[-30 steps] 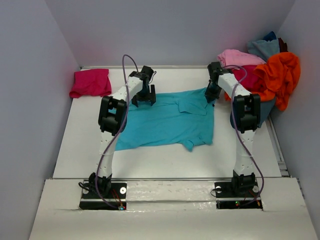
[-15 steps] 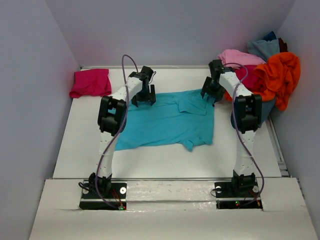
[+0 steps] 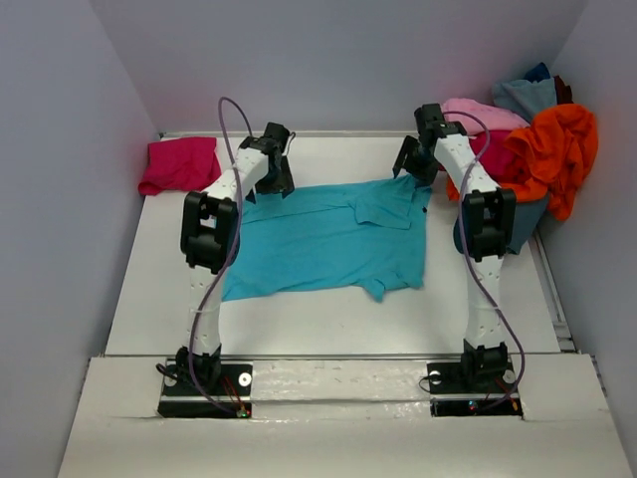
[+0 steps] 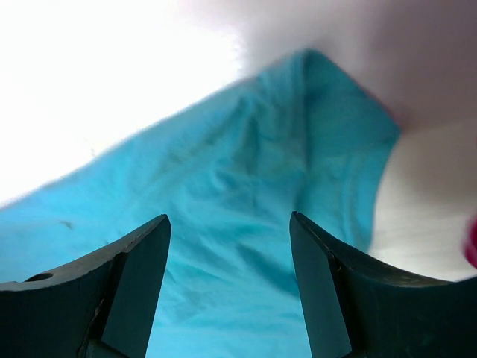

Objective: Fold and stack the t-shirts
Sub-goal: Fold the tshirt

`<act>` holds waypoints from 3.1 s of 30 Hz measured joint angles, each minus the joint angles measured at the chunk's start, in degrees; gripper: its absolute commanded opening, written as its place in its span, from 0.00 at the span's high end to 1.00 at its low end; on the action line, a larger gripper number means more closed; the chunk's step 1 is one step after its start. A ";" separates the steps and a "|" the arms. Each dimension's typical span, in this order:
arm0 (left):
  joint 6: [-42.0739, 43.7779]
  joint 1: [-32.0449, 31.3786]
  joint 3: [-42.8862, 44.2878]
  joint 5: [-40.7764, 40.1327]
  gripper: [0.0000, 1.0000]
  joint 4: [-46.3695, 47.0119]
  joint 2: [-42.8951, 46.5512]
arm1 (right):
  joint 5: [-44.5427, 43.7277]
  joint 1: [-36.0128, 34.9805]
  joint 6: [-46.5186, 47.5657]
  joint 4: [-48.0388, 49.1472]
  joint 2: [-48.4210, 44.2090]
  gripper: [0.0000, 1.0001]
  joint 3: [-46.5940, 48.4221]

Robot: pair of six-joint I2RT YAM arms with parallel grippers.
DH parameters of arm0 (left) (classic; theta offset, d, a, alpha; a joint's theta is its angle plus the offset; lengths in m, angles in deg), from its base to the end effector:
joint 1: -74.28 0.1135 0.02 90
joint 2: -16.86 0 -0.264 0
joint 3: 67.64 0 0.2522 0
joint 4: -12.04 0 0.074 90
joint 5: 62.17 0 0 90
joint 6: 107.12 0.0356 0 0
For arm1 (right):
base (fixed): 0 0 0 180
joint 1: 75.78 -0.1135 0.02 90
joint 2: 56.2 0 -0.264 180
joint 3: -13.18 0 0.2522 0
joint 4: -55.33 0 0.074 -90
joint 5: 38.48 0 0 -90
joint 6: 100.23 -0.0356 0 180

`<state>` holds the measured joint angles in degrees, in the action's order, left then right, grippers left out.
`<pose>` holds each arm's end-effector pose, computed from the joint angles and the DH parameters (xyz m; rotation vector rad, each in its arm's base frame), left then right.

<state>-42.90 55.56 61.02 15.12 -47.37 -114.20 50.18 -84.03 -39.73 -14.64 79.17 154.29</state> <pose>0.4730 -0.1520 0.2062 -0.2331 2.5954 0.0209 0.5013 0.0718 0.2255 0.5056 2.6558 0.1702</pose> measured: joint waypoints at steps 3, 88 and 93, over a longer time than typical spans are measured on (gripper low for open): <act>-1.18 2.78 -1.38 -1.07 0.07 0.20 1.86 | 1.86 -0.50 0.00 -0.48 3.74 0.30 5.90; -8.81 7.98 -46.40 3.50 0.02 10.71 36.11 | 15.65 -5.05 1.09 7.17 -35.67 0.18 -52.19; -9.31 7.89 -51.21 4.76 0.02 11.39 39.12 | 15.06 -4.42 1.01 6.29 -44.85 0.19 -57.33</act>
<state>-52.21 63.45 9.80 19.89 -35.98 -75.08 65.24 -88.45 -38.72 -8.35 34.32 96.95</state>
